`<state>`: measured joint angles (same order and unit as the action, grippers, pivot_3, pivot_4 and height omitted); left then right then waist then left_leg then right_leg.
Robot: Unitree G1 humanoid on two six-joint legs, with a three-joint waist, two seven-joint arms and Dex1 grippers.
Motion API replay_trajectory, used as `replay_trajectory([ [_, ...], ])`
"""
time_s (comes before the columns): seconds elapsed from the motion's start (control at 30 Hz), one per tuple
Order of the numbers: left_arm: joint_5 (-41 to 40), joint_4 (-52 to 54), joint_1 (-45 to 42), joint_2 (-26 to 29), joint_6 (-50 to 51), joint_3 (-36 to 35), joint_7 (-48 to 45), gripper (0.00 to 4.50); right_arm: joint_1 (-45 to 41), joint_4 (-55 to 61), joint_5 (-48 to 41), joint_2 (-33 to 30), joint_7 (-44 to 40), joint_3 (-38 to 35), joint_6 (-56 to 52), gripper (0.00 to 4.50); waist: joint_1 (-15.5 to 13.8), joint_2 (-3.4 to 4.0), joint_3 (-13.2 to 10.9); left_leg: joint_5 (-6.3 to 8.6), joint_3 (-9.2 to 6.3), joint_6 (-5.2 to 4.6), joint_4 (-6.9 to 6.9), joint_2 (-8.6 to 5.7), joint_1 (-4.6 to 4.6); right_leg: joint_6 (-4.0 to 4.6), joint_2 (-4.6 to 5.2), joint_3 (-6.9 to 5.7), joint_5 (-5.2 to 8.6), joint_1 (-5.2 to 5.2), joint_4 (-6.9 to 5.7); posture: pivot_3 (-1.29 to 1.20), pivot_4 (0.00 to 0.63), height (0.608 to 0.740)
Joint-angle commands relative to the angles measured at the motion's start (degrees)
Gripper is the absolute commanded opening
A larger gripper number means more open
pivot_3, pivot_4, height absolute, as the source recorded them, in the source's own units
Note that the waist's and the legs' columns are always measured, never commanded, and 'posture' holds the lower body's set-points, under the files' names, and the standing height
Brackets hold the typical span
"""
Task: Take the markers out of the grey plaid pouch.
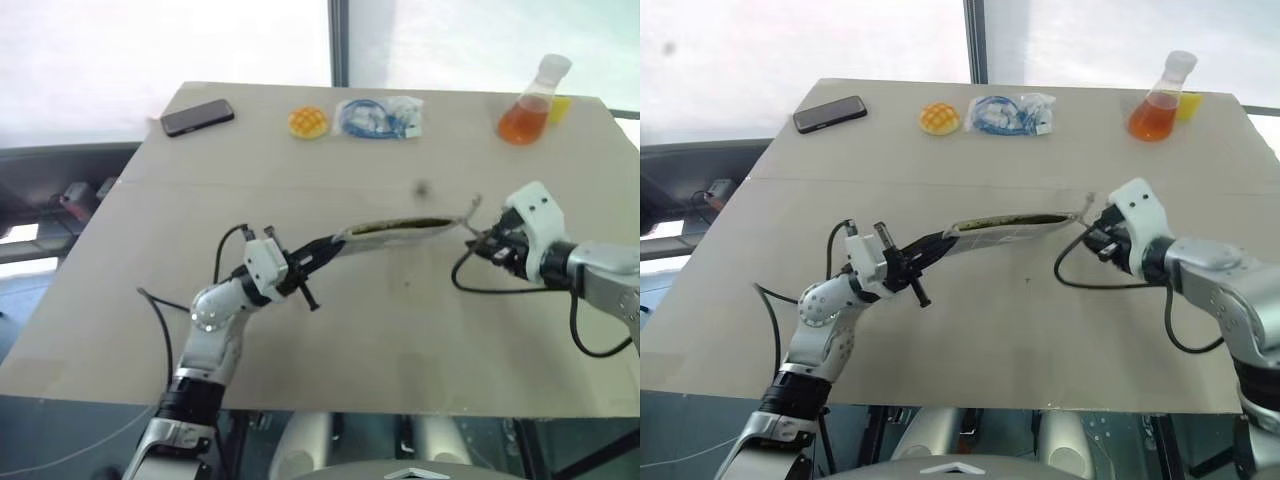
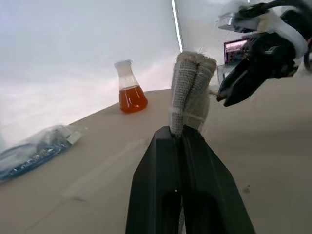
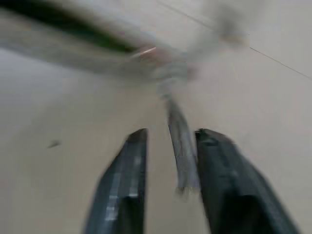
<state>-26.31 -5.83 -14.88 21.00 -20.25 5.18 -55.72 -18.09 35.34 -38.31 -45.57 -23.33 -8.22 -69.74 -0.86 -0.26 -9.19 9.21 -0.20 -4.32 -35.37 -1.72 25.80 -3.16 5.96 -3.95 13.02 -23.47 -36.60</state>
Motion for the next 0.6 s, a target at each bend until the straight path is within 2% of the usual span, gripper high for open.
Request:
replay_trajectory([
  [0.03,-4.6,-0.9,-1.0,-0.6,2.5,-1.6,-4.2,0.00,1.7,5.6,-4.9,-0.5,-1.8,-7.2,-1.9,1.81,0.0,-0.01,0.0,0.00,0.00,0.00,0.00,0.00,0.00,0.00,0.01,0.01,0.00,0.00,0.01,0.00,0.150,0.740],
  [0.13,-5.1,-2.1,-1.6,-0.9,2.8,-2.2,-6.7,0.00,0.7,6.4,-8.4,2.9,0.0,-8.8,-3.8,0.35,0.1,-0.06,0.0,0.00,0.02,0.00,-0.03,0.00,-0.01,0.02,0.02,0.03,0.01,0.01,0.04,0.00,0.150,0.740],
  [0.17,-5.2,-2.5,-1.7,-0.9,2.9,-2.2,-7.7,0.00,-0.8,6.2,-9.3,5.2,1.3,-8.2,-4.2,0.05,0.1,-0.07,0.0,0.00,0.01,0.00,-0.04,0.02,-0.04,0.06,0.04,0.03,0.03,0.04,0.04,0.00,0.150,0.740],
  [0.3,-5.6,-3.2,-2.0,-1.3,3.5,-2.8,-10.0,0.00,-6.3,4.5,-10.7,11.2,4.8,-5.9,-5.3,0.05,0.1,-0.06,0.0,0.00,0.01,0.00,-0.06,0.09,-0.06,0.22,0.03,0.03,0.09,0.04,0.02,0.00,0.150,0.740],
  [0.43,-5.8,-3.2,-1.8,-1.9,3.9,-3.4,-11.7,0.00,-11.2,0.0,-7.8,15.6,7.1,0.6,-4.3,0.05,0.0,-0.07,0.0,0.00,0.01,0.00,-0.04,0.06,-0.05,0.42,0.04,0.04,-0.03,0.00,0.04,0.00,0.150,0.740],
  [0.6,-6.9,-1.9,-1.4,-3.4,5.7,-4.2,-11.5,0.00,-11.4,-3.3,-4.4,13.6,1.9,12.3,-2.2,0.05,0.1,-0.07,0.0,0.00,-0.01,-0.01,-0.03,-0.05,0.02,0.45,-0.04,0.03,-0.05,0.00,0.07,0.00,0.150,0.740],
])
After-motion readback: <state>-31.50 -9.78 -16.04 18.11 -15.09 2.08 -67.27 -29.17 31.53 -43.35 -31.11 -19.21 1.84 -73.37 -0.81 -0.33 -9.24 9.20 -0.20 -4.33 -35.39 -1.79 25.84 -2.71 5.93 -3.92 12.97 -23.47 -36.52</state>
